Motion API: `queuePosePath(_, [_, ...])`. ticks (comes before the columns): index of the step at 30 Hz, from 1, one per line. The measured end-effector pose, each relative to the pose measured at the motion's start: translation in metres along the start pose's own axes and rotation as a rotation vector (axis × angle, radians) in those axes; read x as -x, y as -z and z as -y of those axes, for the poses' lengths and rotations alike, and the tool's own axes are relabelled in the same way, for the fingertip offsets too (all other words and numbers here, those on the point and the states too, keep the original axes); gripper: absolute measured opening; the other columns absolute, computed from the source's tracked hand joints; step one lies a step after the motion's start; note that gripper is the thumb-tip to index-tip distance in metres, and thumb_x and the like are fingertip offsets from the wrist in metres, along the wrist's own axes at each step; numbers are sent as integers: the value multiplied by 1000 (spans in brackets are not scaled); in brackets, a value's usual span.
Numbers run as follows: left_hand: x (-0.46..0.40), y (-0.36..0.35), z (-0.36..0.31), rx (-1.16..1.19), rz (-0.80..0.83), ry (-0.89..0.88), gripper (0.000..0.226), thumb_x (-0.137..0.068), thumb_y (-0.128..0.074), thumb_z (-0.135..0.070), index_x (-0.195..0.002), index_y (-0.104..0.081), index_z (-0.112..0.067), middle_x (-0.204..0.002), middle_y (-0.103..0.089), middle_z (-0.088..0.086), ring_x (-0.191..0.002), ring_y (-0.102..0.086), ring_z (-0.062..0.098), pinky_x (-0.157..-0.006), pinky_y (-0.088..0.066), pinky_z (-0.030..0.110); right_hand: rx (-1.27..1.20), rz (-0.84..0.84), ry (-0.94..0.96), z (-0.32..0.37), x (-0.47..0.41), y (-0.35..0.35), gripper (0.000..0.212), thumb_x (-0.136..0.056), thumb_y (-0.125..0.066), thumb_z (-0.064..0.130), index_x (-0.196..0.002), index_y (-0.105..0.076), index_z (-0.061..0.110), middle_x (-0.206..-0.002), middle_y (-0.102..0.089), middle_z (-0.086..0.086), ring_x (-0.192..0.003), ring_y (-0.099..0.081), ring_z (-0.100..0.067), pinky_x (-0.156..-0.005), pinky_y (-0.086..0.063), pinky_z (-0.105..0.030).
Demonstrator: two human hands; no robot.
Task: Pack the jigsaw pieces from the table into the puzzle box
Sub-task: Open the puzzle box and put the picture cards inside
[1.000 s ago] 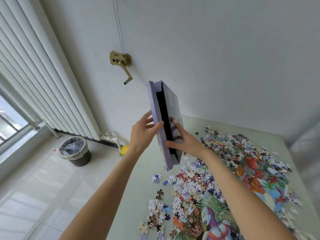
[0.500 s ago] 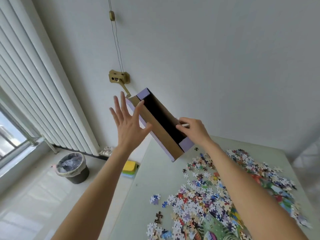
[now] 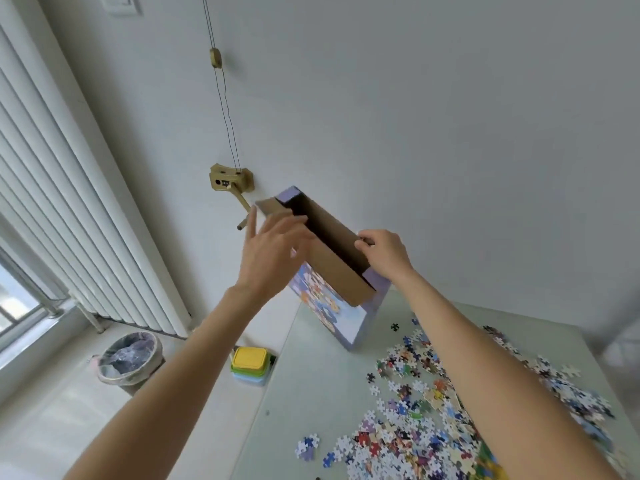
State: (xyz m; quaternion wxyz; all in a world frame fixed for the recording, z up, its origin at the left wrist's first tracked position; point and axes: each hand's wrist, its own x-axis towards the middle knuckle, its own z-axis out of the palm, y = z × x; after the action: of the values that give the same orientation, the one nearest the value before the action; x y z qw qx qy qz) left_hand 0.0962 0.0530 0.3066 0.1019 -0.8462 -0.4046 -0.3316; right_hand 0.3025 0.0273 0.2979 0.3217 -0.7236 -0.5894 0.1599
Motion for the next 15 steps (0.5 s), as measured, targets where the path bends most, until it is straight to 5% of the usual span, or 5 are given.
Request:
queuePosePath(3, [-1,1,-13,365,-27,584,62,-83,-63,-42,-138,-37,-29,-148,-29,5,-136,-27,26,-110,-26,48,-81,-49,-65,8,0,-4,11,-87,-48,7,-76,-51,8,-74,-51,-8,-75,-47,-27,-62,-31,-31])
queuePosePath(6, [-11,6,-19,1102,227,899,66,-86,-61,-29,-143,-30,-22,-136,-46,7,-119,-49,24,-90,-48,37,-388,138,-174,16,13,-11,29,-88,-55,8,-116,-48,9,-101,-56,-6,-82,-57,-20,-62,-48,-28])
queuePosePath(8, [-16,10,-13,1134,310,876,50,-87,-55,-19,-136,-42,-16,-124,-57,8,-108,-58,24,-81,-52,33,-531,212,-177,14,23,-14,43,-88,-61,17,-126,-41,15,-110,-54,-7,-84,-60,-15,-59,-54,-27])
queuePosePath(11, [-20,18,-2,998,364,841,38,-88,-50,-15,-126,-51,-13,-116,-60,7,-105,-59,22,-84,-51,34,-597,185,-145,3,20,-11,60,-87,-62,33,-137,-31,23,-130,-41,-7,-107,-55,-21,-75,-57,-35])
queuePosePath(15, [-18,29,9,861,476,740,45,-90,-46,-16,-134,-43,-22,-119,-60,0,-106,-59,20,-93,-48,34,-472,91,38,-1,-5,7,73,-88,-59,38,-145,-15,29,-151,-14,7,-136,-24,-18,-111,-28,-40])
